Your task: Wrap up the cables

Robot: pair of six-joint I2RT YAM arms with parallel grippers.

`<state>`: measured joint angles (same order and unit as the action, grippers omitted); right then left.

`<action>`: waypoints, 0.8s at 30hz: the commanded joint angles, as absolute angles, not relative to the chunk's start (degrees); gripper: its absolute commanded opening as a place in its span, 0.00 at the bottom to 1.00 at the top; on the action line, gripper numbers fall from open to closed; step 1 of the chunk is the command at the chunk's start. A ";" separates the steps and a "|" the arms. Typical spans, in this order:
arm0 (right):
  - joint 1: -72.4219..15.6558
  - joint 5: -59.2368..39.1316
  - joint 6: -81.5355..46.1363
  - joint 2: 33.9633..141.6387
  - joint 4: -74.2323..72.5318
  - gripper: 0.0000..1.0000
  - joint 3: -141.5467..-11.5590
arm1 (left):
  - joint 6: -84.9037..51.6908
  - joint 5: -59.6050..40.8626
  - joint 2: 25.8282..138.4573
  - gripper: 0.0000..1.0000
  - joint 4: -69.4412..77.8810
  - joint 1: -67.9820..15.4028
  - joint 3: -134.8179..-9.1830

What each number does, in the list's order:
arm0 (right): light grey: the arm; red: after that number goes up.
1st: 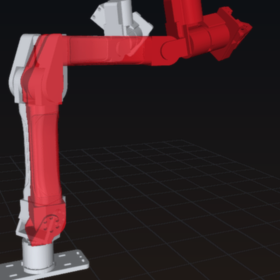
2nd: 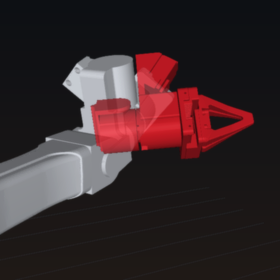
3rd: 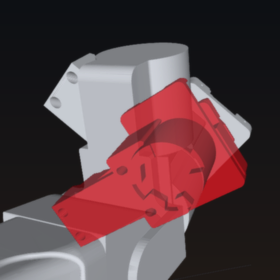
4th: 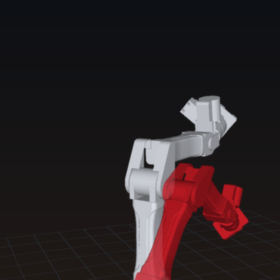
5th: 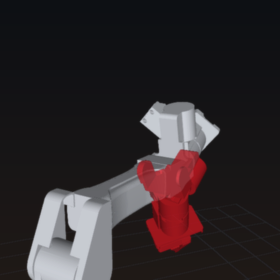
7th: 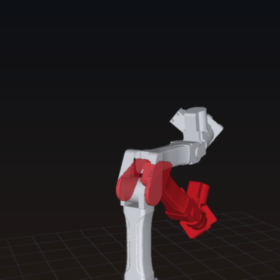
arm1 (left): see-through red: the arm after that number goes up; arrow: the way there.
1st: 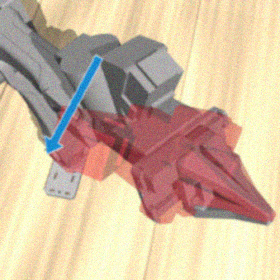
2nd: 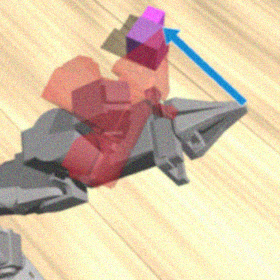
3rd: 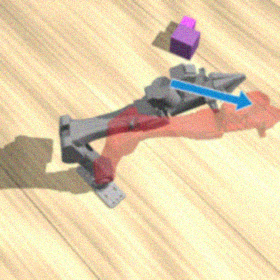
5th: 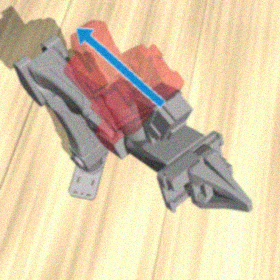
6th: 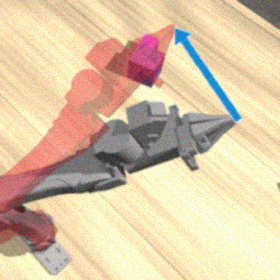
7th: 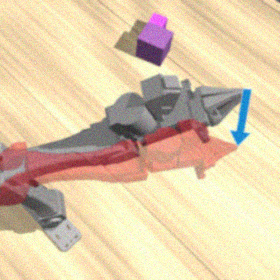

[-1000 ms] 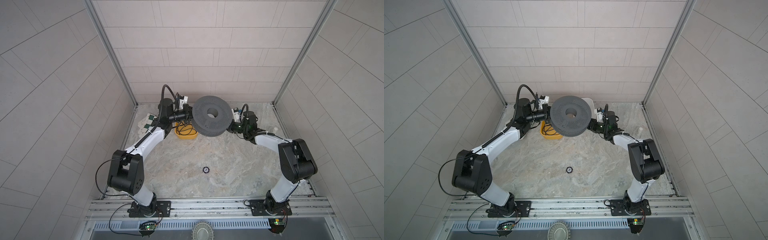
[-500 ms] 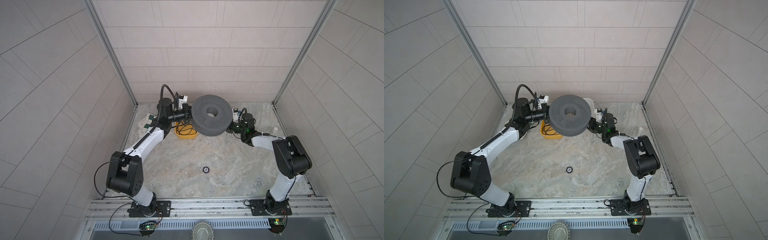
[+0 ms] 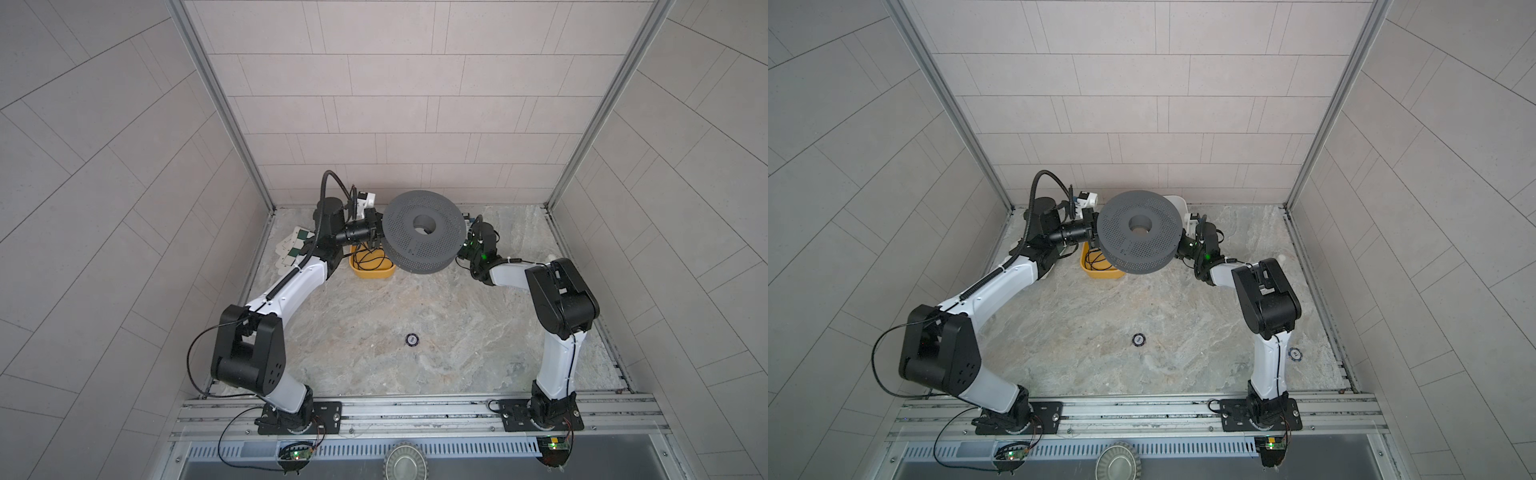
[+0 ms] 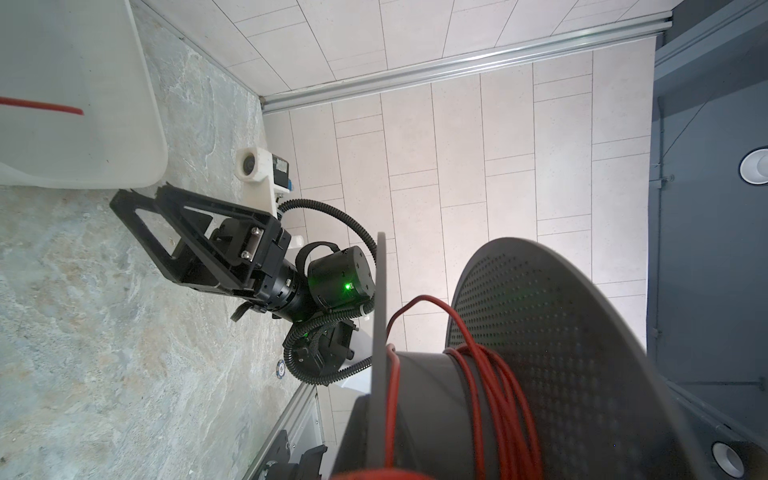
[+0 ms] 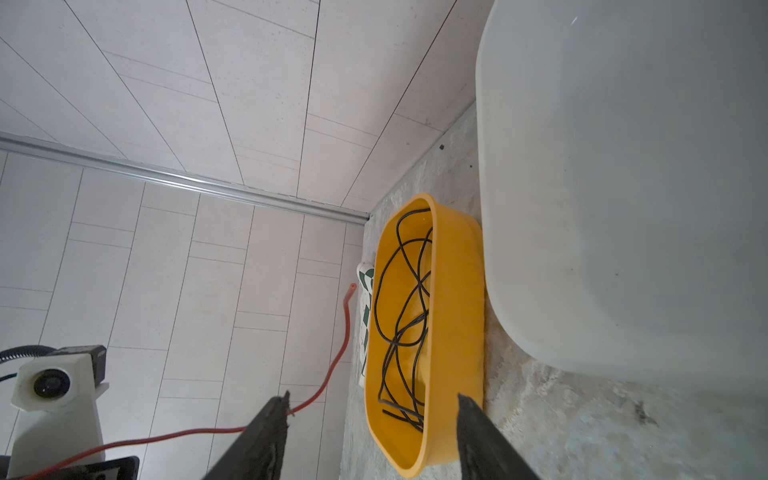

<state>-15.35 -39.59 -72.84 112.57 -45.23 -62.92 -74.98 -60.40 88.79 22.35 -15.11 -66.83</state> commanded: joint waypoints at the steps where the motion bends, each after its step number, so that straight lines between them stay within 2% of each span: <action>1: -16.82 -37.94 -74.97 113.84 -46.79 0.63 -65.77 | -76.27 -61.54 85.51 0.00 27.83 -14.91 -66.80; 24: -20.12 -34.15 -76.62 122.95 -44.75 0.59 -77.00 | -77.60 -61.24 83.97 0.00 29.82 -15.17 -64.45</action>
